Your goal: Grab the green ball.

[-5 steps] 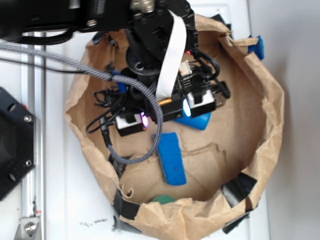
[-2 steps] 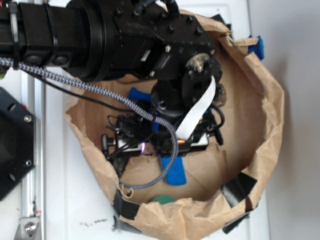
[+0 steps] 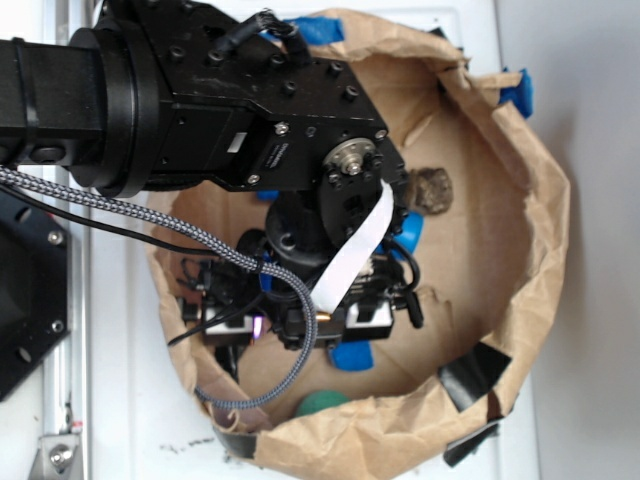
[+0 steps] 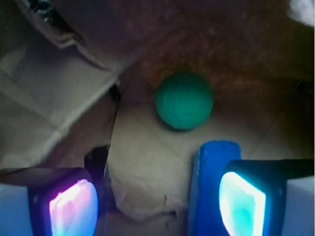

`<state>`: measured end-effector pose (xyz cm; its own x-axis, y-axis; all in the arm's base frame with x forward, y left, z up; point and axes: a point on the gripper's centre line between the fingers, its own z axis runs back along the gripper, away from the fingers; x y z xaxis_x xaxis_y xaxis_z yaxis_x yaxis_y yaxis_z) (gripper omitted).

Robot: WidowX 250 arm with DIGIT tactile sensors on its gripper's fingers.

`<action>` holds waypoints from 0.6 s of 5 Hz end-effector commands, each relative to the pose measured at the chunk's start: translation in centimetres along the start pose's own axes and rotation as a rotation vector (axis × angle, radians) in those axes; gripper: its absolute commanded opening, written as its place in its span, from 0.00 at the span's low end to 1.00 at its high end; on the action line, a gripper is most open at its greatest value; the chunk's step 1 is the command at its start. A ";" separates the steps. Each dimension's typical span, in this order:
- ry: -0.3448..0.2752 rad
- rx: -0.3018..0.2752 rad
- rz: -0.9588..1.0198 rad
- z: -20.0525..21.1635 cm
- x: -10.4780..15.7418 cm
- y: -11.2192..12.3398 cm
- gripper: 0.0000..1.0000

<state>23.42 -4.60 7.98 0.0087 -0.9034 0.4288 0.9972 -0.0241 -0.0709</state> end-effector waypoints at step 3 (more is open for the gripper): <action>0.039 0.088 -0.020 0.8 0.4 1.1 1.00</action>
<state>24.38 -4.12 7.67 0.0244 -0.9190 0.3934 0.9995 0.0148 -0.0274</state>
